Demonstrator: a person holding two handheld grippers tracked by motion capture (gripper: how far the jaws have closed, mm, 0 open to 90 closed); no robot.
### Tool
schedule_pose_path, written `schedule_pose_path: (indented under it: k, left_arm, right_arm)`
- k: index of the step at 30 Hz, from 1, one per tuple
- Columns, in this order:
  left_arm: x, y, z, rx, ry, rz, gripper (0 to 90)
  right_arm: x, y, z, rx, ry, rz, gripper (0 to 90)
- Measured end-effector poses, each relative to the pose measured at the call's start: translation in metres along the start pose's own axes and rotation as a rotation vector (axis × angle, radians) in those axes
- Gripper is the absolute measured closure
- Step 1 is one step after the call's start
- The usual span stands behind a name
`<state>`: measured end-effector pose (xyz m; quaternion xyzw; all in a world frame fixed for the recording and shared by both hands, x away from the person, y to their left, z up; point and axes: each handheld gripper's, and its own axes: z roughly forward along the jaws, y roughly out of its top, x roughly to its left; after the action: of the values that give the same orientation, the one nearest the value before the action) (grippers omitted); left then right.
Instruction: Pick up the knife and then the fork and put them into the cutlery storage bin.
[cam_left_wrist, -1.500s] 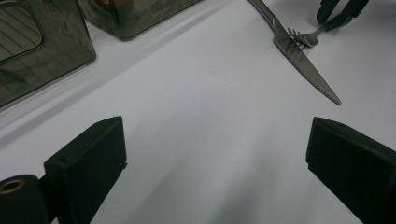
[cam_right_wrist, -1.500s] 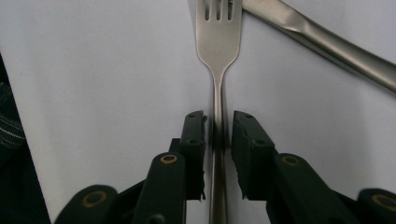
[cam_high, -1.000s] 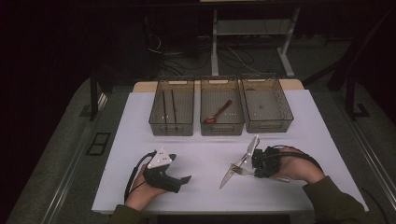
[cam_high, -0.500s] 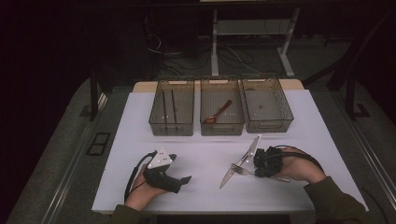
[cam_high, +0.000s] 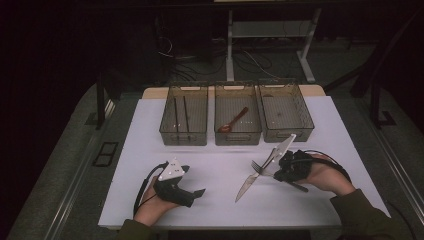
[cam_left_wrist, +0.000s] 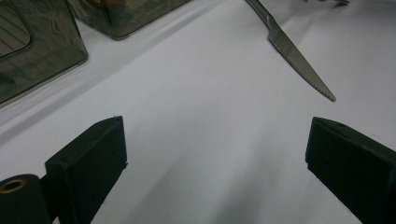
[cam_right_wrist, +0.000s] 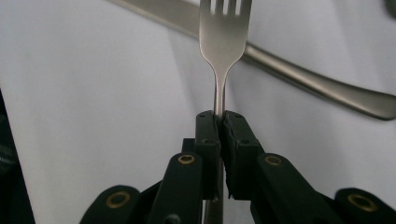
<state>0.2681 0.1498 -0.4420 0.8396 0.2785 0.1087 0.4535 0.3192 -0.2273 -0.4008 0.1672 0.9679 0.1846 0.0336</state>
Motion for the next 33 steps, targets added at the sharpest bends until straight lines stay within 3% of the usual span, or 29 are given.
schedule_pose_path:
  k: [5,10,15,23,33]
  left_arm:
    - [0.001,0.000,-0.001,-0.005,-0.003,0.000,4.4]
    - [0.002,0.000,-0.002,-0.023,-0.005,-0.009,3.6]
    - [0.002,0.000,-0.002,-0.041,-0.019,-0.025,0.8]
    - [0.004,0.000,-0.003,-0.032,-0.030,-0.044,0.0]
    - [0.003,0.000,-0.002,-0.034,-0.032,-0.036,0.0]
  right_arm:
    - [-0.009,-0.008,-0.012,-0.103,-0.036,0.092,83.9]
    - [-0.017,-0.018,-0.023,-0.224,-0.051,0.234,83.9]
    - [-0.027,-0.033,-0.035,-0.355,-0.076,0.330,83.9]
    - [-0.035,-0.049,-0.050,-0.527,-0.111,0.393,83.9]
    - [-0.048,-0.054,-0.062,-0.658,-0.154,0.441,83.9]
